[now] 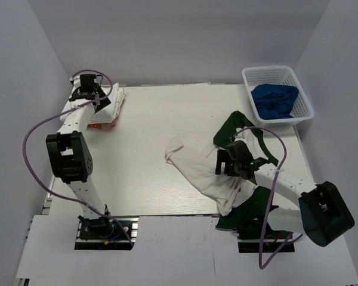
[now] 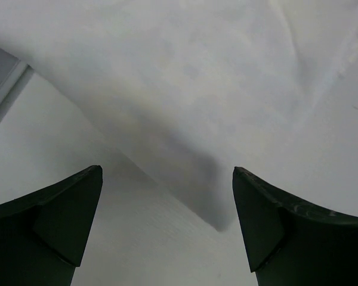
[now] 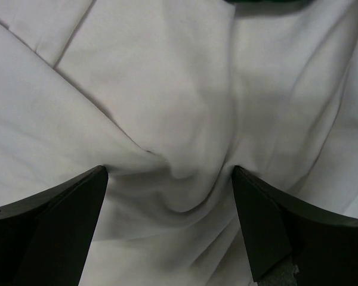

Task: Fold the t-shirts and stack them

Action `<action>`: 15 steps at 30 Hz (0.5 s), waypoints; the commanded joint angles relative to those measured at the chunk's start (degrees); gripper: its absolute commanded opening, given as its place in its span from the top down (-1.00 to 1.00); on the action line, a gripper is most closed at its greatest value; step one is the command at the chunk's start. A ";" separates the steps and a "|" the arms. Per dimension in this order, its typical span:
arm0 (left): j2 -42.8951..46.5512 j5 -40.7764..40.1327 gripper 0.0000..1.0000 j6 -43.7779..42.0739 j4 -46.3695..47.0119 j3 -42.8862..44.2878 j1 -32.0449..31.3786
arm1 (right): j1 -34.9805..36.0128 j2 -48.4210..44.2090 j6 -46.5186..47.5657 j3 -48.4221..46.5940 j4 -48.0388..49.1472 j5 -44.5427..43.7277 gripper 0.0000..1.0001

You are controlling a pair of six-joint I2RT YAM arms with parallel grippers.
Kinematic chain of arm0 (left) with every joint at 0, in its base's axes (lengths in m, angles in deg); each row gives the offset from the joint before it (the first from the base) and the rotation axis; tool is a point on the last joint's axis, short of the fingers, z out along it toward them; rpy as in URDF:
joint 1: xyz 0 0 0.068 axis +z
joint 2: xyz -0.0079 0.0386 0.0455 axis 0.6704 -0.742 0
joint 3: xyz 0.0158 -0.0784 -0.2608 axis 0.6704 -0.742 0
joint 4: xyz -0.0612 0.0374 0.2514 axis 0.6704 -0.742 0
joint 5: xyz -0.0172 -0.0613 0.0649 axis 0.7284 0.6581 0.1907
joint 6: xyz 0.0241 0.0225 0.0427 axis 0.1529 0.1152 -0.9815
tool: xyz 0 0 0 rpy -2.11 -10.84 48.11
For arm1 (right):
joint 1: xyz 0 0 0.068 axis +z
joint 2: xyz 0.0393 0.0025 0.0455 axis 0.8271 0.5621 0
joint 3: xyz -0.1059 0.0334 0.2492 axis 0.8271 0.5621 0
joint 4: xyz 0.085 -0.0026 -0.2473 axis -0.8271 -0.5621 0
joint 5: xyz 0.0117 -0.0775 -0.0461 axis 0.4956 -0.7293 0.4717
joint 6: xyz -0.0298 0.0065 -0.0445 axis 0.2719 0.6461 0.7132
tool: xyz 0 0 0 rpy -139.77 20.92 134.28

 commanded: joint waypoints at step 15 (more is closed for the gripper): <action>-24.53 10.11 -0.98 1.33 2.76 18.57 11.47 | -0.81 8.57 2.05 -8.41 2.03 -2.87 -0.81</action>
